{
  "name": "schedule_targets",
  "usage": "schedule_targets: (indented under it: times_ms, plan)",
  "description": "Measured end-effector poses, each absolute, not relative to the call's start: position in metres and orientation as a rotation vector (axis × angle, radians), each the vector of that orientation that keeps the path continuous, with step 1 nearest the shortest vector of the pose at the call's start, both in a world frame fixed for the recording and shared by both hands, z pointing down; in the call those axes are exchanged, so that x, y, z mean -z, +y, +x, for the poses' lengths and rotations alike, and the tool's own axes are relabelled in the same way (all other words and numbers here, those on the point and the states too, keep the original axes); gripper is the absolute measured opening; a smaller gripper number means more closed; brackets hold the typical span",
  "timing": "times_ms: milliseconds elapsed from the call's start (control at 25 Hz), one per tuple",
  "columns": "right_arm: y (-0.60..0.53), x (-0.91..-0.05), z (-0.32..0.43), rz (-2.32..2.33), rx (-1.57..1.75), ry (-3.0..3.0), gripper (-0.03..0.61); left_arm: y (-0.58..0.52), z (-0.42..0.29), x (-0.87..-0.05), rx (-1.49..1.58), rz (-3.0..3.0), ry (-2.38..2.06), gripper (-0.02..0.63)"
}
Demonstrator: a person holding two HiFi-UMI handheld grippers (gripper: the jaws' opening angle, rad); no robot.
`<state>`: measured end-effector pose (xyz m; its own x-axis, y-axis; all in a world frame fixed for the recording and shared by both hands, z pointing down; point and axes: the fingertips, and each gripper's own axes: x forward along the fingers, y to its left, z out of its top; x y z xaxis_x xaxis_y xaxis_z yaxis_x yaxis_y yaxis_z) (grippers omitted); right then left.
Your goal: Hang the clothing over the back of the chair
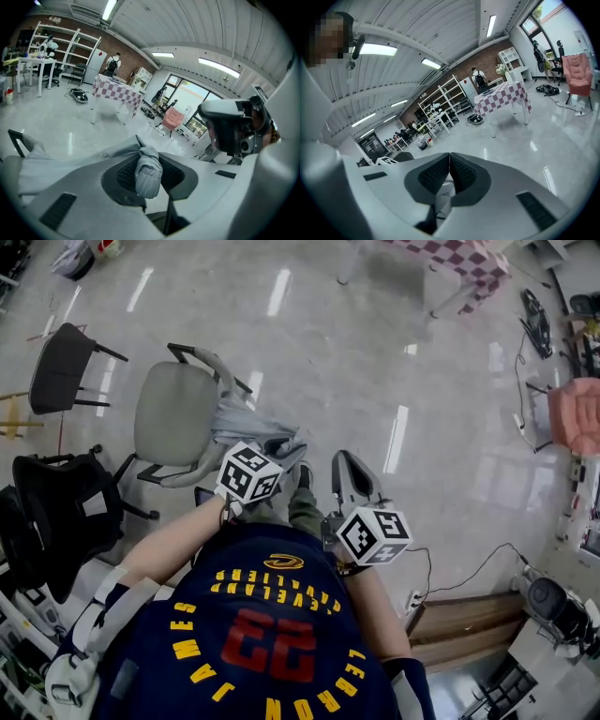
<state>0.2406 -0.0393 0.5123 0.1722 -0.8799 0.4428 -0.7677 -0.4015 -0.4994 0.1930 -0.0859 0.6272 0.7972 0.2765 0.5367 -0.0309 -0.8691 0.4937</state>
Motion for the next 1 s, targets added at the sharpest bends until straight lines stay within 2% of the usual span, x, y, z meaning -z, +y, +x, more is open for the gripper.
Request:
schedule_targets:
  times_ms: [440, 760, 800, 840, 920, 1000]
  plan:
    - [-0.014, -0.526, 0.248, -2.334, 1.078, 1.520, 0.009, -0.047, 0.209, -0.706, -1.057, 2.399, 0.343, 0.064]
    - [0.004, -0.546, 0.263, -2.359, 1.120, 1.450, 0.009, -0.074, 0.206, -0.782, -1.179, 2.288, 0.151, 0.067]
    - [0.004, -0.549, 0.264, -2.355, 1.127, 1.449, 0.009, -0.077, 0.206, -0.786, -1.197, 2.289, 0.144, 0.082]
    - [0.004, -0.551, 0.264, -2.350, 1.132, 1.450, 0.009, -0.077, 0.205, -0.789, -1.221, 2.289, 0.149, 0.128]
    - [0.001, -0.553, 0.263, -2.335, 1.138, 1.455, 0.009, -0.071, 0.201, -0.793, -1.271, 2.279, 0.186, 0.272]
    - [-0.004, -0.555, 0.262, -2.319, 1.138, 1.469, 0.009, -0.063, 0.195, -0.796, -1.294, 2.260, 0.216, 0.342]
